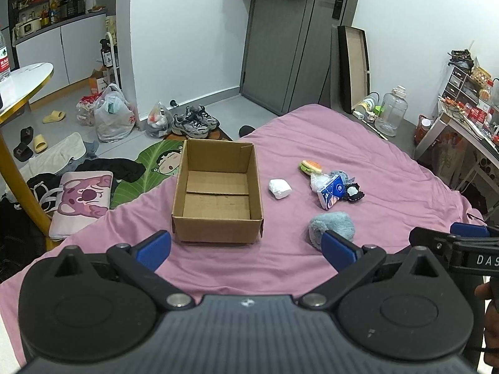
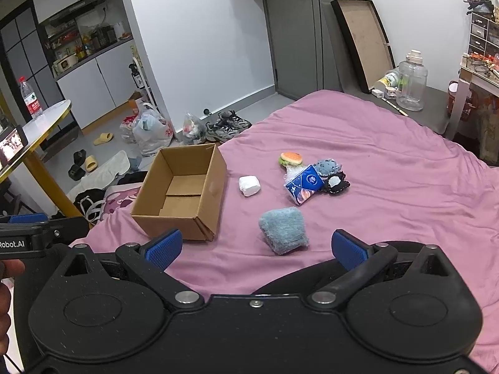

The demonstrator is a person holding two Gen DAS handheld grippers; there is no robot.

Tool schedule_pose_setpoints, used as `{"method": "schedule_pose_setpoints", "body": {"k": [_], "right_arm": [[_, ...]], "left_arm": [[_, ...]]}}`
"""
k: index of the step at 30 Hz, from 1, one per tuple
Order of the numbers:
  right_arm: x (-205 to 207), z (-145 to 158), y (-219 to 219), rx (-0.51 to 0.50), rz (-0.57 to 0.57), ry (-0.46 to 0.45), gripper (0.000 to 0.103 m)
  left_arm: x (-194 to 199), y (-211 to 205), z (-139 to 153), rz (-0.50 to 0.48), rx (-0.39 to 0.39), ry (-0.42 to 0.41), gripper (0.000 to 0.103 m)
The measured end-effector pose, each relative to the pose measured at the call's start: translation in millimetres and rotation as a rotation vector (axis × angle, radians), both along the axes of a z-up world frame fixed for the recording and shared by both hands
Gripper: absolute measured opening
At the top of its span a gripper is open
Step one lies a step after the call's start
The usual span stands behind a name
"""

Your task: Organize soft objects

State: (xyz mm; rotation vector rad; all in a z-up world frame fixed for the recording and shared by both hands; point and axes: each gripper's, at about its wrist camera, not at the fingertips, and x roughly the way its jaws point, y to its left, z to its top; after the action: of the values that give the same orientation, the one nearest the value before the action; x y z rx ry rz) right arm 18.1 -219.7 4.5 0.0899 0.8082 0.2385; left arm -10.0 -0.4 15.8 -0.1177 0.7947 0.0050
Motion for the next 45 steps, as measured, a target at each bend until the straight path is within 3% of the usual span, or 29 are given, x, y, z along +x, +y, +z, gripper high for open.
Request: {"method": "schedule_pose_setpoints", "body": {"k": [45], "right_arm": [[7.6, -14.2, -2.0, 0.003, -0.005, 0.002, 0.103]], "left_arm": [[4.9, -16.0, -2.6, -0.008, 0.005, -0.007, 0.102]]}}
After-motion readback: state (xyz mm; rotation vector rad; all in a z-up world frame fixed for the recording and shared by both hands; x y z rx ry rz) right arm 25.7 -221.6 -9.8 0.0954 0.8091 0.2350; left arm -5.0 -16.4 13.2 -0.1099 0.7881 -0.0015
